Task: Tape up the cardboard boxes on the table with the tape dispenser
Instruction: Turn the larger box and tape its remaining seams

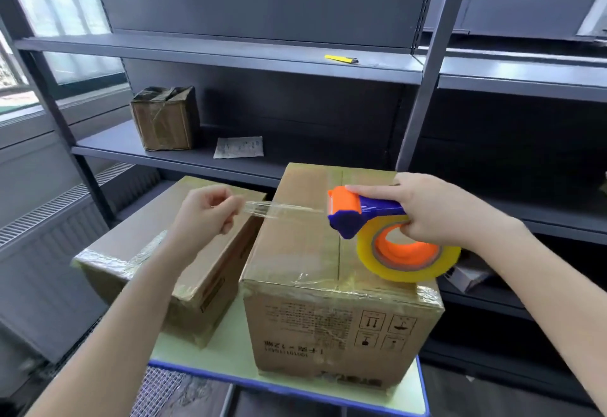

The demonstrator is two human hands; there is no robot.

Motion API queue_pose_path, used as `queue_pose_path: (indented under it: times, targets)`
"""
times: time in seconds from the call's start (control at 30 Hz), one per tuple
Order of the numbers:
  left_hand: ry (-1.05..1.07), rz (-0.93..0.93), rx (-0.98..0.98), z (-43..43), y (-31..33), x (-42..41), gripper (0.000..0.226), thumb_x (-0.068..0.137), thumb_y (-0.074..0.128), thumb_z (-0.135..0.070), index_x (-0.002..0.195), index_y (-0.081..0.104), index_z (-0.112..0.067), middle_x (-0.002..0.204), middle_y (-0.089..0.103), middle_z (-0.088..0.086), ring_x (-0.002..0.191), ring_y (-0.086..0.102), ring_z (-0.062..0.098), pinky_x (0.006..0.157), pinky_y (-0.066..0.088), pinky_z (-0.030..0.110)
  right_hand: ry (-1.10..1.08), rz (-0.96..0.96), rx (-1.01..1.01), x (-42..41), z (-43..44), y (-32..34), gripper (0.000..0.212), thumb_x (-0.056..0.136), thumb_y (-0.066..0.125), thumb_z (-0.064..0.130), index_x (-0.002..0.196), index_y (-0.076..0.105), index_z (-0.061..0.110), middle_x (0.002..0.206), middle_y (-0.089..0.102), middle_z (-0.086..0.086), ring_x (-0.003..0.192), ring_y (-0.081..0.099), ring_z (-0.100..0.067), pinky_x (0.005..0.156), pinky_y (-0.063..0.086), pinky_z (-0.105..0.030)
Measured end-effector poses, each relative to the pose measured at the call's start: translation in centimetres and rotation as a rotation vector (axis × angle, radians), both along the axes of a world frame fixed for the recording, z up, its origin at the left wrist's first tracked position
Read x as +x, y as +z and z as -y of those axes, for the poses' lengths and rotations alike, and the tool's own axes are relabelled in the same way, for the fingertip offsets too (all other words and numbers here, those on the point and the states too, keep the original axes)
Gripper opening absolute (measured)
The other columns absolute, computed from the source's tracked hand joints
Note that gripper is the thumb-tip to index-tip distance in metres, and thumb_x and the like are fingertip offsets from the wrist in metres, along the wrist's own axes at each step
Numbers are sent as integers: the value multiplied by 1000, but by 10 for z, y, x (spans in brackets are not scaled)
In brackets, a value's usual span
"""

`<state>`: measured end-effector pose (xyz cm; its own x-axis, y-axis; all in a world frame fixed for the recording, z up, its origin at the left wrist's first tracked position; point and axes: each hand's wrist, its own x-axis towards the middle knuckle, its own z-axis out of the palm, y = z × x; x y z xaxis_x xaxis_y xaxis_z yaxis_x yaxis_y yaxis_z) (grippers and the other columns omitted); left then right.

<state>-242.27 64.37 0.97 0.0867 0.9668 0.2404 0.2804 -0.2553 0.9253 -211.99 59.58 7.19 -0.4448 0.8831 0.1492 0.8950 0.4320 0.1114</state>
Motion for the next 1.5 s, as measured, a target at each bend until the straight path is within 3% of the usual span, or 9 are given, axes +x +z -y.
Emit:
queue_pose_path:
  times: [0.23,0.43,0.6,0.7,0.87,1.0,1.13,1.37,1.5]
  targets:
    - [-57,-7,-129,26,-32,-28,33,93,57,-19,61,50,-9,52,44,-3,46,45,14,49,35,21,-34,156,-22,-29,29,4,87,89,51,21,133,-9,65,95,46,5,85,49,-12,72,44,-22]
    - [-67,-48,-197,42,-58,-37,32,92,58,-22,71,55,2,51,49,2,41,46,12,46,37,15,-72,263,-19,-52,38,-3,82,91,48,20,139,-4,61,92,44,3,83,45,-14,69,39,-23]
    - [-29,-66,-198,45,-71,-41,32,92,58,-24,65,55,-7,45,49,-1,38,44,9,42,33,14,-34,390,28,-68,38,-1,76,94,43,19,141,-2,58,85,39,3,77,39,-15,75,32,-28]
    - [-9,-57,-188,47,-77,-43,34,91,59,-26,61,53,-11,46,49,2,41,44,11,45,34,16,-45,428,-15,-77,34,0,77,94,44,17,141,-1,59,73,26,7,73,37,-15,68,31,-27]
    - [-4,12,-203,51,-82,-44,33,91,60,-21,61,53,-8,51,47,2,43,44,14,48,36,16,-44,453,-36,-83,31,0,79,93,45,16,140,-2,60,75,27,6,75,38,-15,54,27,-24]
    - [-34,16,-230,52,-86,-43,32,92,59,-21,64,54,-5,53,48,4,45,44,15,52,37,24,-12,462,-63,-81,29,1,81,94,46,17,140,-5,60,91,38,2,84,43,-15,63,33,-26]
    - [-29,40,-267,54,-91,-40,31,91,60,-21,65,54,-4,51,48,3,43,42,13,54,37,26,1,476,-80,-80,29,2,81,94,44,16,140,-6,60,95,41,2,86,46,-15,64,32,-25]
    - [-50,12,-346,54,-92,-35,35,91,59,-25,63,51,-7,50,46,0,44,43,12,52,39,20,0,490,-53,-83,31,4,80,95,44,13,141,-2,59,85,36,4,80,43,-13,50,19,-21]
    - [-141,137,-553,58,-100,-20,40,94,51,-33,62,43,-12,53,41,0,43,40,12,43,34,14,-8,479,-71,-85,31,5,80,94,46,12,142,1,58,77,32,7,78,41,-13,50,21,-22]
